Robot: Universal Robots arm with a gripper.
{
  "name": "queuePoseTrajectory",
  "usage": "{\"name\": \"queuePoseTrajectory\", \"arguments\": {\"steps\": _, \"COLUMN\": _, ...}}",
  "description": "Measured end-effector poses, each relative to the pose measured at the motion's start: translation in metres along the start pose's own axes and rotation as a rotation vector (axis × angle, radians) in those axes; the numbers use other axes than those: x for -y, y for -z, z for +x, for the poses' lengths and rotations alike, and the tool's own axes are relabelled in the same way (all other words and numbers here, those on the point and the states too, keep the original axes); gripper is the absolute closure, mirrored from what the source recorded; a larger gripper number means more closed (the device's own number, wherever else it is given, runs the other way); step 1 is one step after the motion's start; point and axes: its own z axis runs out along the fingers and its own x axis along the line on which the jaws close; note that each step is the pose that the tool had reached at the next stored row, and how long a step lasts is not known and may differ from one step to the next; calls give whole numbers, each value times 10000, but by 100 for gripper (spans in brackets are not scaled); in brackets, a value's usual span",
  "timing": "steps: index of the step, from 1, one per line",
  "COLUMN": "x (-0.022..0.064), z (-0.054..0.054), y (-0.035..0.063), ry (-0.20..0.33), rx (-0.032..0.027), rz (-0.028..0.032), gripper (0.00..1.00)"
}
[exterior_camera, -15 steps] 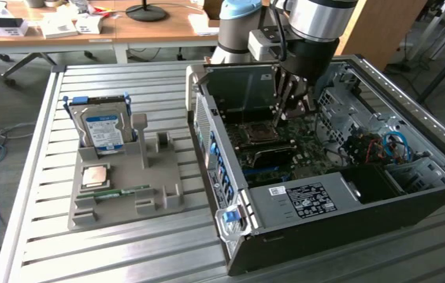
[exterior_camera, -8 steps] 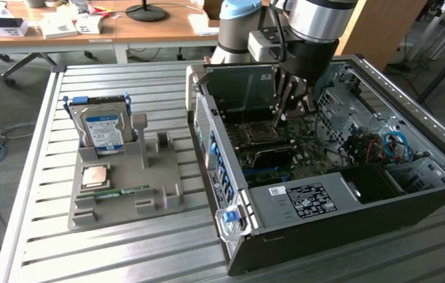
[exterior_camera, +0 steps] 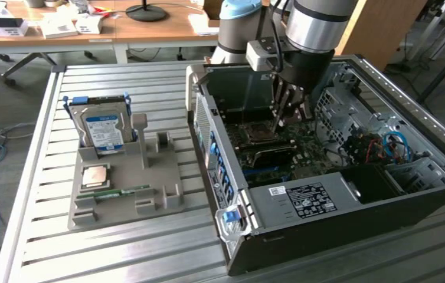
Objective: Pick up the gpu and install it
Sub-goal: 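Press down on the gpu until it lock into place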
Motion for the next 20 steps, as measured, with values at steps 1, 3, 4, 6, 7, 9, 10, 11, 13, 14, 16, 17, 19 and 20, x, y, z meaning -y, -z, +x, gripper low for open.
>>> {"name": "queuePoseTrajectory", "arguments": {"steps": 1, "x": 0, "z": 0, "y": -18, "ry": 0, "rx": 0, "rz": 0, "gripper": 89}}
{"name": "queuePoseTrajectory", "arguments": {"steps": 3, "x": 0, "z": 1, "y": -54, "ry": 0, "rx": 0, "rz": 1, "gripper": 89}}
{"name": "queuePoseTrajectory", "arguments": {"steps": 4, "x": 0, "z": 1, "y": -72, "ry": 0, "rx": 0, "rz": 1, "gripper": 89}}
{"name": "queuePoseTrajectory", "arguments": {"steps": 6, "x": 0, "z": 2, "y": -104, "ry": 1, "rx": 1, "rz": 1, "gripper": 89}}
{"name": "queuePoseTrajectory", "arguments": {"steps": 7, "x": -1, "z": 2, "y": -119, "ry": 0, "rx": 0, "rz": 0, "gripper": 89}}
{"name": "queuePoseTrajectory", "arguments": {"steps": 9, "x": -1, "z": 2, "y": -146, "ry": 0, "rx": 2, "rz": 1, "gripper": 89}}
{"name": "queuePoseTrajectory", "arguments": {"steps": 10, "x": -1, "z": 2, "y": -148, "ry": 0, "rx": 0, "rz": 0, "gripper": 89}}
{"name": "queuePoseTrajectory", "arguments": {"steps": 11, "x": -1, "z": 2, "y": -148, "ry": 0, "rx": 0, "rz": 0, "gripper": 89}}
{"name": "queuePoseTrajectory", "arguments": {"steps": 13, "x": -1, "z": 3, "y": -148, "ry": 0, "rx": -1, "rz": 0, "gripper": 89}}
{"name": "queuePoseTrajectory", "arguments": {"steps": 14, "x": -4, "z": 3, "y": -148, "ry": -1, "rx": -2, "rz": 0, "gripper": 89}}
{"name": "queuePoseTrajectory", "arguments": {"steps": 16, "x": -22, "z": -2, "y": -155, "ry": 0, "rx": 6, "rz": 4, "gripper": 89}}
{"name": "queuePoseTrajectory", "arguments": {"steps": 17, "x": -32, "z": -6, "y": -158, "ry": 0, "rx": 11, "rz": 7, "gripper": 89}}
{"name": "queuePoseTrajectory", "arguments": {"steps": 19, "x": -52, "z": -22, "y": -165, "ry": 0, "rx": 16, "rz": 9, "gripper": 89}}
{"name": "queuePoseTrajectory", "arguments": {"steps": 20, "x": -60, "z": -31, "y": -168, "ry": 0, "rx": 15, "rz": 8, "gripper": 89}}
